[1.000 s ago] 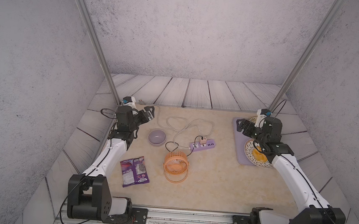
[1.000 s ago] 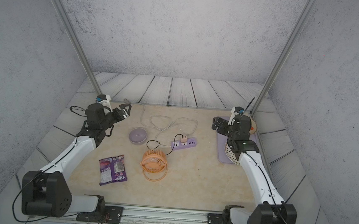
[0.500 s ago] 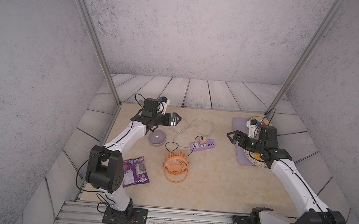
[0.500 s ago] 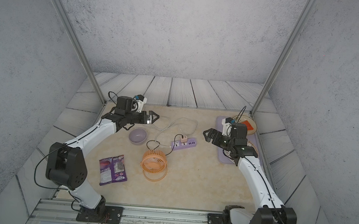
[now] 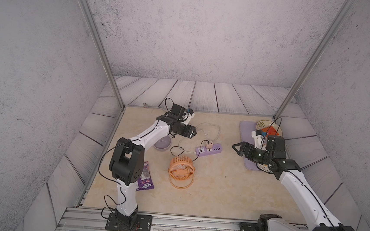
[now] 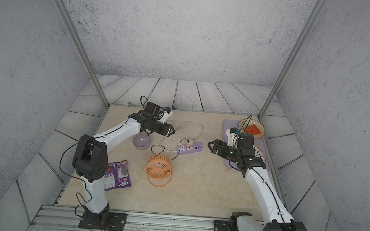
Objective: Unplug the desk fan from the power strip
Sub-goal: Adjust the socket at the center of the board.
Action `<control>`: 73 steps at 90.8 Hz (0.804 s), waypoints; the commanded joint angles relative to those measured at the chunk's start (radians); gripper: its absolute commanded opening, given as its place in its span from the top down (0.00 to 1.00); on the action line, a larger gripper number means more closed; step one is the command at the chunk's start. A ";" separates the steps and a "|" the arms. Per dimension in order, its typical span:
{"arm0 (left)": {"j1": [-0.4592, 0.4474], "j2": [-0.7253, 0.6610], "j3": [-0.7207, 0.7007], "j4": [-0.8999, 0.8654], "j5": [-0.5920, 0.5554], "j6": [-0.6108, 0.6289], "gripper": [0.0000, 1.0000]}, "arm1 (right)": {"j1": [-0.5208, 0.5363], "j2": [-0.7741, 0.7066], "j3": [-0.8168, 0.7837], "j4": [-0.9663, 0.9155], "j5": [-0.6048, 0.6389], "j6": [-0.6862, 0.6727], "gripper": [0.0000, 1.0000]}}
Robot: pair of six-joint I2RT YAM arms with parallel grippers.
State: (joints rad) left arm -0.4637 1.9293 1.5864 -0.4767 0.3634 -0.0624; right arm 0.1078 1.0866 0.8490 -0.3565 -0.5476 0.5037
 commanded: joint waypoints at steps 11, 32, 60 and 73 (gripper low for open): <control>-0.048 0.087 0.071 -0.084 -0.105 0.066 0.28 | 0.006 -0.094 -0.023 -0.012 -0.019 -0.005 0.10; -0.074 0.147 0.076 -0.088 -0.097 0.065 0.25 | 0.007 -0.134 -0.044 -0.010 -0.029 0.005 0.10; -0.124 0.162 0.035 -0.078 -0.076 0.079 0.25 | 0.007 -0.142 -0.047 -0.008 -0.026 0.011 0.11; -0.137 0.183 0.026 -0.079 -0.063 0.088 0.26 | 0.007 -0.143 -0.046 -0.009 -0.025 0.012 0.11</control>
State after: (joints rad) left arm -0.5888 2.0796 1.6302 -0.5426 0.2840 0.0044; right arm 0.1104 0.9627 0.8036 -0.3634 -0.5594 0.5068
